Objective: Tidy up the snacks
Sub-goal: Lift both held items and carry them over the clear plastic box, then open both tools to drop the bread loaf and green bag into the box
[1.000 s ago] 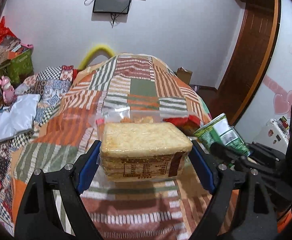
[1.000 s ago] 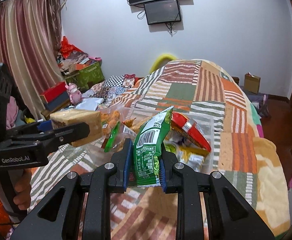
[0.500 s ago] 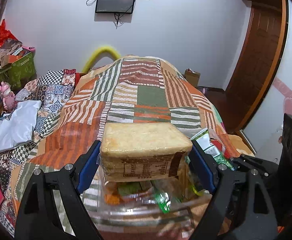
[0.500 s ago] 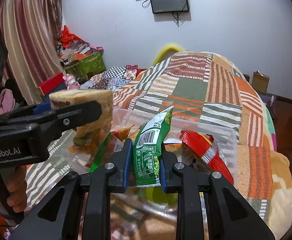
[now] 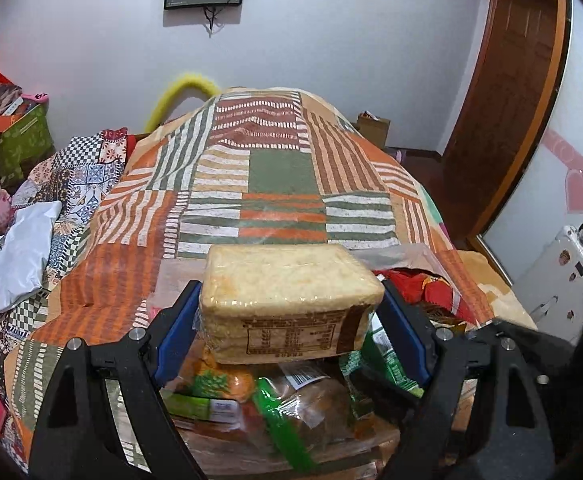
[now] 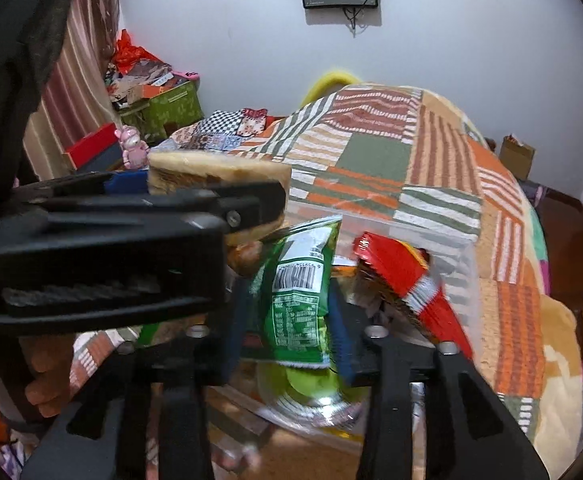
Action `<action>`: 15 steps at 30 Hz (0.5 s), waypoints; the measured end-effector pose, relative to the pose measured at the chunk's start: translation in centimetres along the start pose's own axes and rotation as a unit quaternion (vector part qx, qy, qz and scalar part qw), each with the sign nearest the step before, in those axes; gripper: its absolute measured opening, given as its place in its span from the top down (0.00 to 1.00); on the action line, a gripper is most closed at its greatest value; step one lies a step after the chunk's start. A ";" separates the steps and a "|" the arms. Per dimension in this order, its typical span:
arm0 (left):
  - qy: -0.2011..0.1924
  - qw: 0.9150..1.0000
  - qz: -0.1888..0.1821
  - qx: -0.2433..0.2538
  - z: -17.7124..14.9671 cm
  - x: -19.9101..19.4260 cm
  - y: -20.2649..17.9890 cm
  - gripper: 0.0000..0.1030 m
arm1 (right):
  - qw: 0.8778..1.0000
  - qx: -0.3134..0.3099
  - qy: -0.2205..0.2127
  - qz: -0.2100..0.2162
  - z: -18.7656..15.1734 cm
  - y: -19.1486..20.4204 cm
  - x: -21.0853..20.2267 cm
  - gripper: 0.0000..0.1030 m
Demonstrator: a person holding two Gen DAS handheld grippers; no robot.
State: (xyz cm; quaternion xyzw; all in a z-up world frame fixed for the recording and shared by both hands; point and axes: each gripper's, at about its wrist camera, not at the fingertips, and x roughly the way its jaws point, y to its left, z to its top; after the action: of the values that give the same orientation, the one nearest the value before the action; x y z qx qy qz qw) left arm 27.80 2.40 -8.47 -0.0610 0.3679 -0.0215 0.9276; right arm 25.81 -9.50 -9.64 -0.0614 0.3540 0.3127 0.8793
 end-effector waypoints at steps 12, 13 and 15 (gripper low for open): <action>0.017 1.000 -0.003 0.008 -0.4 0.2 -0.4 0.16 | 0.999 0.019 -0.026 0.007 -0.5 -0.9 -2.6 0.50; 0.018 1.000 -0.004 0.009 -0.4 0.1 -0.5 0.16 | 0.999 0.019 -0.027 0.006 -0.5 -1.0 -2.7 0.50; 0.019 1.000 -0.006 0.009 -0.4 -0.3 -0.6 0.16 | 0.999 0.019 -0.031 0.006 -0.6 -1.0 -3.1 0.50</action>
State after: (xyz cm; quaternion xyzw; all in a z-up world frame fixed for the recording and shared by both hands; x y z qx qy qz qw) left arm 27.28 1.84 -8.49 -0.0541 0.3845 -0.0312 0.9210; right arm 24.32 -12.04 -8.09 -0.0328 0.3328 0.3126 0.8891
